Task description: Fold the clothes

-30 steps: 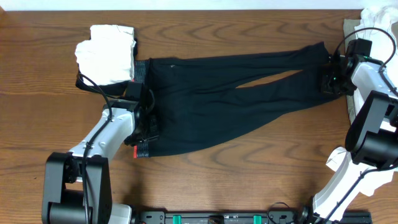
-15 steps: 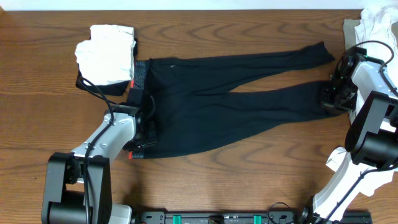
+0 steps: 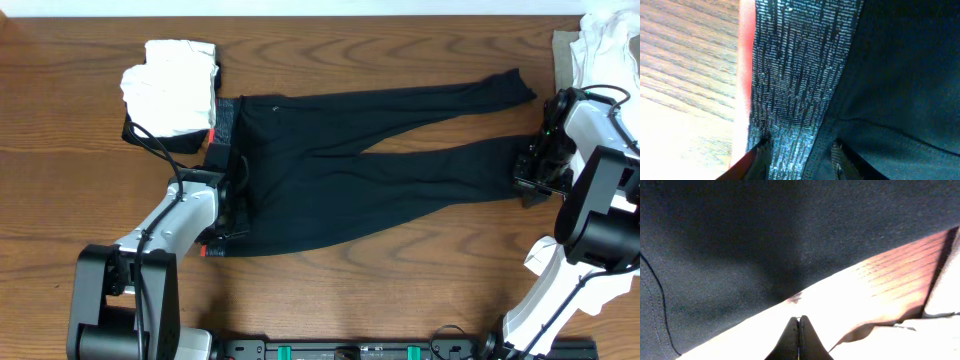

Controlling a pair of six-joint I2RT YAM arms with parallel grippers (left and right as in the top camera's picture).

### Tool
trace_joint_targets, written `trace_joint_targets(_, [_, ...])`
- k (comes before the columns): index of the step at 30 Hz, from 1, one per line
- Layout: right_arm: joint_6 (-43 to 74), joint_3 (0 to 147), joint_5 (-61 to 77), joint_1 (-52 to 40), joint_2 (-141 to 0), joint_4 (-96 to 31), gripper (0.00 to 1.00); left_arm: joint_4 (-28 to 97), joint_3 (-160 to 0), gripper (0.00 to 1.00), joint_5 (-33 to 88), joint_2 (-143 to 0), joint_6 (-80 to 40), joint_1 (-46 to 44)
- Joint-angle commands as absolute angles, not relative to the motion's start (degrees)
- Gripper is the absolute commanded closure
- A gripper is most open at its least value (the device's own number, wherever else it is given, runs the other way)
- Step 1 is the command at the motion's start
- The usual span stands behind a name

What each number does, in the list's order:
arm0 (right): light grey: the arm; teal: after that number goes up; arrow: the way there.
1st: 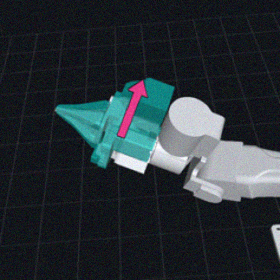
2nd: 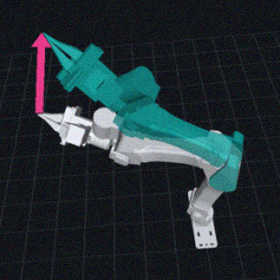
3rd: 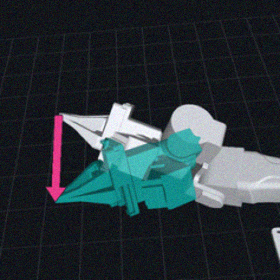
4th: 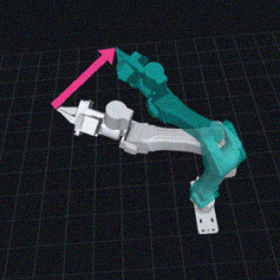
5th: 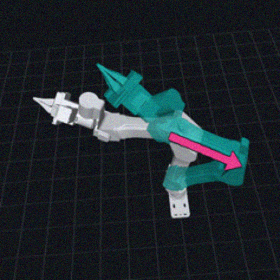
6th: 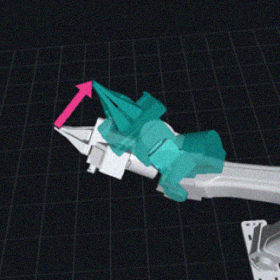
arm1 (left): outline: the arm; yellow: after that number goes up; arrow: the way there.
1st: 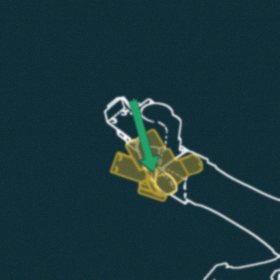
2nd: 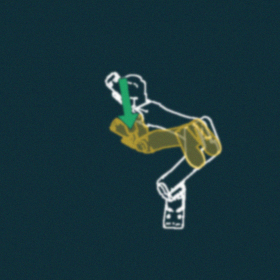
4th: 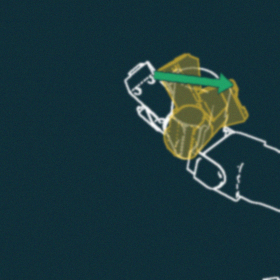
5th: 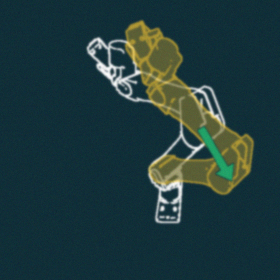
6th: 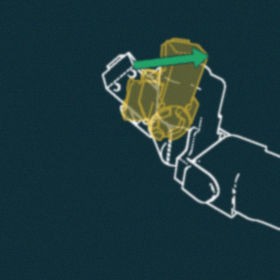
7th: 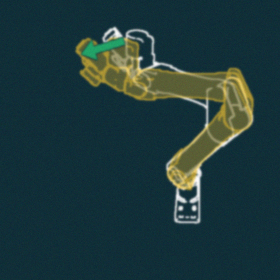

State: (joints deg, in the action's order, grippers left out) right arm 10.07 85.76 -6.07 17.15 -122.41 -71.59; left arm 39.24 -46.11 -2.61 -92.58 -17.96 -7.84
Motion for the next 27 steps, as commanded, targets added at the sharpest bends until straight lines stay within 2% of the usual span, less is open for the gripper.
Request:
trace_joint_targets(1, [9.61,87.7,-5.78,15.51,-119.33,-71.57,0.99,40.49,-46.7,0.58,-4.45,-92.05,-17.23,-7.7])
trace_joint_targets(8, [7.22,91.24,-5.58,13.8,-109.6,-65.34,0.99,41.54,-52.84,0.58,2.87,-86.61,-18.15,-7.7])
trace_joint_targets(14, [3.4,90.43,-3.95,14.04,-109.73,-57.49,0.99,40.88,-55.4,0.58,4.29,-80.53,-18.31,-7.68])
trace_joint_targets(18, [-1.48,89.14,1.72,14.06,-111.26,-47.51,0.99,39.64,-55.42,0.57,4.25,-76.82,-18.28,-7.68])
trace_joint_targets(20, [-1.67,89.14,2.42,14.0,-111.81,-44.14,0.99,39.48,-55.42,0.38,3.7,-76.03,-18.26,-7.68])
trace_joint_targets(21, [-1.87,89.14,2.39,13.93,-112.18,-42.81,0.99,39.51,-55.42,0.22,3.53,-75.83,-18.28,-7.68])
trace_joint_targets(22, [-1.87,89.14,2.42,13.93,-112.51,-41.47,0.99,39.55,-55.42,0.15,3.55,-75.83,-18.28,-7.68])
trace_joint_targets(23, [-2.2,89.14,2.37,13.93,-112.99,-40.12,0.99,39.62,-55.42,0.04,3.62,-75.94,-18.31,-7.7])
trace_joint_targets(26, [-3.27,89.14,2.39,13.98,-114.56,-36.86,0.99,39.77,-55.42,0.02,3.62,-76.18,-18.28,-7.68])
trace_joint_targets(27, [-3.53,89.14,2.37,14.04,-114.74,-36.67,0.9,39.79,-55.42,0.02,3.62,-76.18,-18.28,-7.68])
